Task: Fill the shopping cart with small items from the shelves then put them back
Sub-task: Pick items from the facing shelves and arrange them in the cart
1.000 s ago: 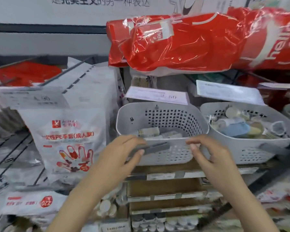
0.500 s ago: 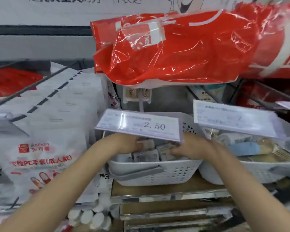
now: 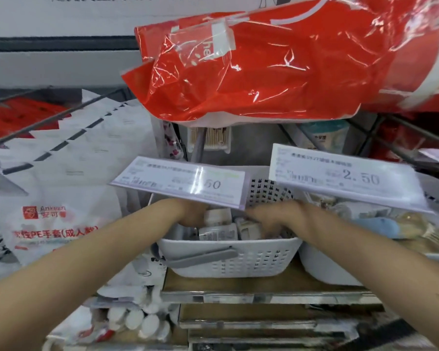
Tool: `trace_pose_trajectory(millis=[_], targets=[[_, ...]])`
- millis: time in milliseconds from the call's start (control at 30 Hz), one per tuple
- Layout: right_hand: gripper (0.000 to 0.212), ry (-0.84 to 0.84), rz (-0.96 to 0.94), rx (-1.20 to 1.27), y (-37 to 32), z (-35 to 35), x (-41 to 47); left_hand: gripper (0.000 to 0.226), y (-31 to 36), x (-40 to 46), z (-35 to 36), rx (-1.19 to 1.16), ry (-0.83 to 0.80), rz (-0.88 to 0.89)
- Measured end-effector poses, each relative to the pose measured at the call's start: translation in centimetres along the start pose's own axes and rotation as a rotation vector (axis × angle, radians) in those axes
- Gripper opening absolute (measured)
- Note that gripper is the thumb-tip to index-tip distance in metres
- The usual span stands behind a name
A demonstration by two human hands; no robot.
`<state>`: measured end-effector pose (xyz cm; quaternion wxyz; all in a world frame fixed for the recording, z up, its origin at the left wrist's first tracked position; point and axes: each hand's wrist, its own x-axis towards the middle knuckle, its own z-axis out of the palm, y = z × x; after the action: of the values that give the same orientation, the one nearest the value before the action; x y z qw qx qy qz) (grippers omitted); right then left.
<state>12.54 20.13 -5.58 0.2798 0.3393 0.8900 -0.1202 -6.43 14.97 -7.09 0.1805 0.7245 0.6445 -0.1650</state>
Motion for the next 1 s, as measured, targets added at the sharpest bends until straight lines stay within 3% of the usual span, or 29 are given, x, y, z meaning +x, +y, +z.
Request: trace_pose_trajectory(millis=[200,367,467,600,733,867,1000], targets=[[0.058,-0.033,0.017,0.078,0.5,0.5,1.4,0.034,0.1,0.5,-0.3,-0.014,0.016,0.014],[0.058,-0.020,0.040,0.087,0.6,0.7,1.5,0.026,0.4,0.5,-0.7,-0.090,0.240,0.006],[0.048,-0.029,0.033,0.221,0.7,0.1,1.2,0.020,0.6,-1.3,-1.4,-0.350,0.365,-0.003],[0.029,0.196,-0.001,0.171,0.7,-0.8,-0.4,0.023,1.8,-6.3,-2.0,-0.546,0.589,0.003],[0.032,0.509,-0.020,0.146,0.9,-0.4,-4.1,0.024,2.6,-9.8,-0.7,-0.617,0.814,0.024],[0.033,0.795,-0.190,0.464,0.5,1.4,-8.0,0.030,4.1,-12.4,1.2,-0.710,1.099,0.110],[0.043,0.908,-0.346,0.806,-0.6,3.0,-10.4,0.034,6.6,-15.2,2.6,-0.828,1.297,0.071]])
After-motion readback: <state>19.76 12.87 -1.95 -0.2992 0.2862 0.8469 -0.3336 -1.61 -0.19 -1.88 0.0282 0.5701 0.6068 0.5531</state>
